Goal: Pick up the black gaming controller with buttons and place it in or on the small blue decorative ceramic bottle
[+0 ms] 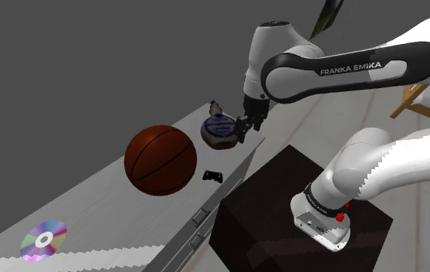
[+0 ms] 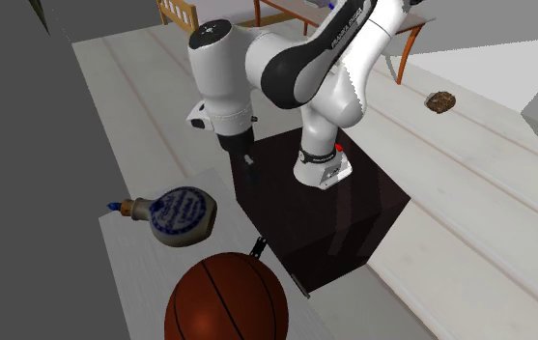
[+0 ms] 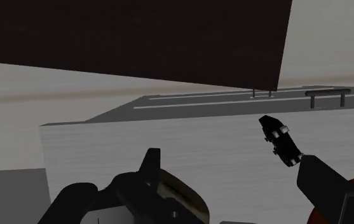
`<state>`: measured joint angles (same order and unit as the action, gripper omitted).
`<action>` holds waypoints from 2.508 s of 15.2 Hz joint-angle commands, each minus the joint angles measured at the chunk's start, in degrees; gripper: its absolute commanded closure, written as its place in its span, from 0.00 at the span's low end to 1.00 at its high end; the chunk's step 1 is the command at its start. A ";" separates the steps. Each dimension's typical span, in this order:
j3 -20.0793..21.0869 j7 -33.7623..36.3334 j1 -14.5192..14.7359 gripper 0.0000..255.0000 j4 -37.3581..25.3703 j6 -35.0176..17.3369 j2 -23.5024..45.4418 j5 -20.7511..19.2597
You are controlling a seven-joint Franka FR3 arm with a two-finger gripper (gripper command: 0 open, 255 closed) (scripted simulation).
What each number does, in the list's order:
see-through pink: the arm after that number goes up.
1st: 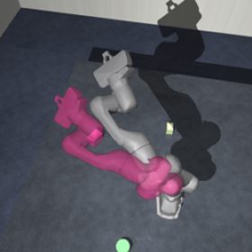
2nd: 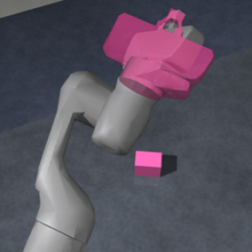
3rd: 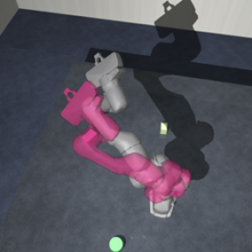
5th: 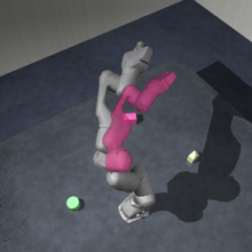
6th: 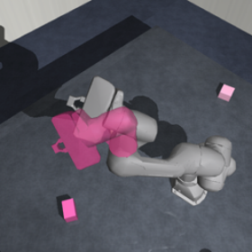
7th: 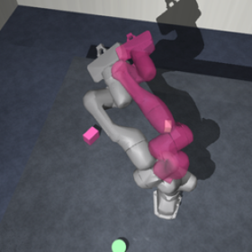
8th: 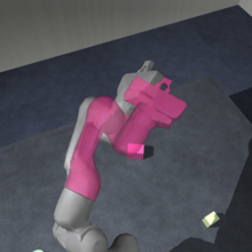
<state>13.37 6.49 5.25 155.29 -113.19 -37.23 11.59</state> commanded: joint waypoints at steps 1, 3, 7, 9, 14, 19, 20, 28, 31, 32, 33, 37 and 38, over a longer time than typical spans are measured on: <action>1.85 1.77 0.99 0.00 1.06 -4.58 2.56 1.90; 3.69 3.34 1.75 0.00 1.54 -9.36 6.10 3.51; 7.40 6.57 2.85 0.00 1.29 -19.08 14.44 5.92; 9.23 8.35 3.13 0.00 0.57 -23.91 19.15 6.48; 12.85 13.39 3.17 0.00 -2.24 -33.96 30.21 5.12; 15.12 14.62 1.27 0.00 -1.79 -39.03 34.92 3.49; 15.05 6.43 1.96 0.00 -1.60 -17.00 33.59 4.08; 16.91 1.85 3.44 0.00 -16.36 -10.55 42.30 -20.59; 16.58 2.70 3.40 0.00 -15.09 -12.92 43.67 -21.81; 16.46 3.01 3.39 0.00 -14.69 -13.71 44.16 -22.25; 16.31 3.33 3.39 0.00 -14.31 -14.50 44.66 -22.72; 15.78 4.21 3.52 0.00 -13.38 -16.52 46.02 -23.99; 15.73 4.20 3.58 0.00 -13.38 -16.52 46.02 -23.98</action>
<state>28.15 10.98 8.07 140.67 -117.02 3.90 -13.89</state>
